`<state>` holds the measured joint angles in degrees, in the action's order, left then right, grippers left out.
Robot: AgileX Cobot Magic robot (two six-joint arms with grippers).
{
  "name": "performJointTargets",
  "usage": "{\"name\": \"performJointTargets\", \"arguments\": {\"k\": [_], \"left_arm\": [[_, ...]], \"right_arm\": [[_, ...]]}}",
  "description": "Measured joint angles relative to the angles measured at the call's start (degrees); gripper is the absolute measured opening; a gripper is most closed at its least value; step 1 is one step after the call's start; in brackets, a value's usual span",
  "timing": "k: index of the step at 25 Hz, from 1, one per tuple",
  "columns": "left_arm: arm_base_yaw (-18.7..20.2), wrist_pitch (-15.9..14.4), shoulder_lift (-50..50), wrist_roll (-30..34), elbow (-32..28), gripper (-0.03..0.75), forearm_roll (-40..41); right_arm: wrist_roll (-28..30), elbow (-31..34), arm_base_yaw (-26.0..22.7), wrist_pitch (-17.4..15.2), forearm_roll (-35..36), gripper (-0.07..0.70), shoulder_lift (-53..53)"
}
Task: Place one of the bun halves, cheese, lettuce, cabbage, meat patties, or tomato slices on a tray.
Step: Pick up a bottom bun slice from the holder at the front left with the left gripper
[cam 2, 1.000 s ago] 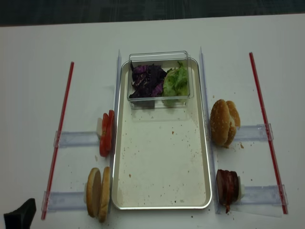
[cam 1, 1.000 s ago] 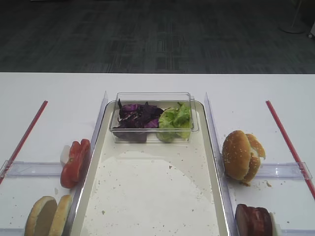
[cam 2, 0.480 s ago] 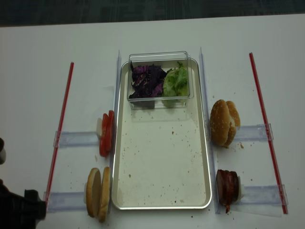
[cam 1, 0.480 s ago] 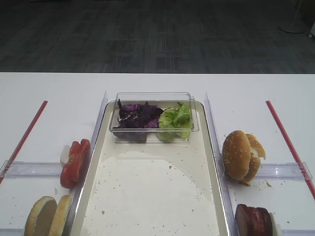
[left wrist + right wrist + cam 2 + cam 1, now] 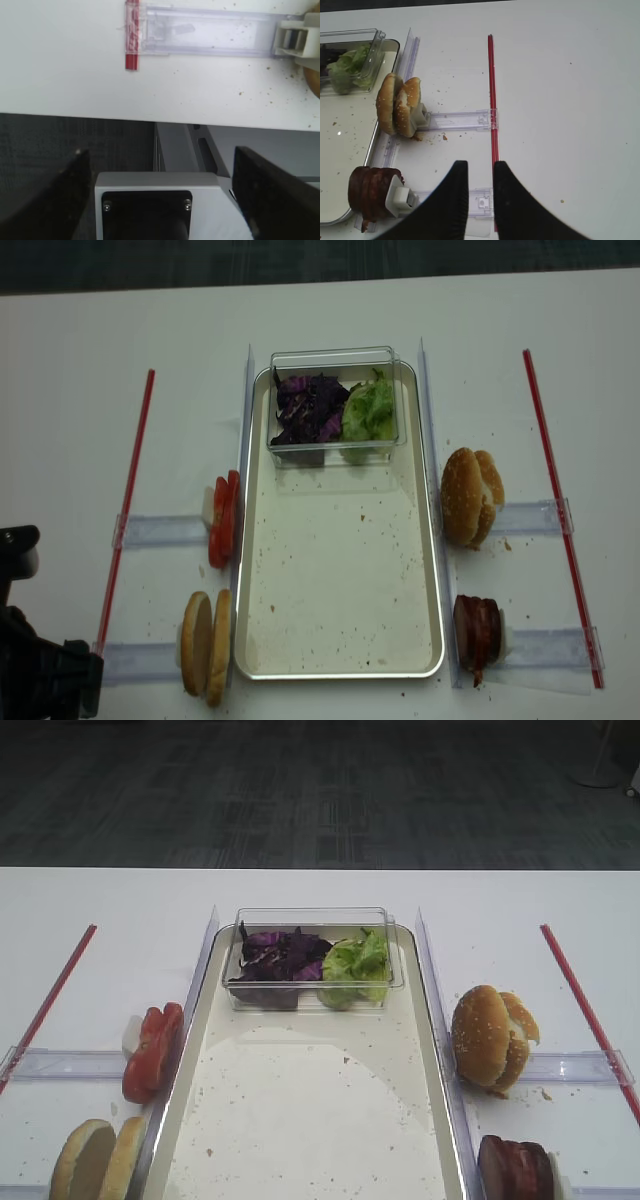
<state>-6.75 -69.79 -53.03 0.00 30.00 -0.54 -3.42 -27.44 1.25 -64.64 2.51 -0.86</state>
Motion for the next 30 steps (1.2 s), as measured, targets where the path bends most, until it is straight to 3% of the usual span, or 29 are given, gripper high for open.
{"name": "performJointTargets", "arguments": {"k": [10, 22, 30], "left_arm": [[0.00, 0.72, -1.21, -0.95, 0.37, 0.535, 0.12], [0.00, 1.66, -13.09, -1.09, 11.59, 0.535, 0.12], [0.24, 0.60, -13.32, -1.50, 12.32, 0.535, 0.12]], "right_arm": [[0.00, 0.00, 0.00, 0.00, 0.00, 0.176, 0.00], [0.00, 0.00, 0.00, 0.00, 0.00, 0.176, 0.00], [0.00, 0.00, 0.00, 0.00, 0.00, 0.176, 0.00]]}}
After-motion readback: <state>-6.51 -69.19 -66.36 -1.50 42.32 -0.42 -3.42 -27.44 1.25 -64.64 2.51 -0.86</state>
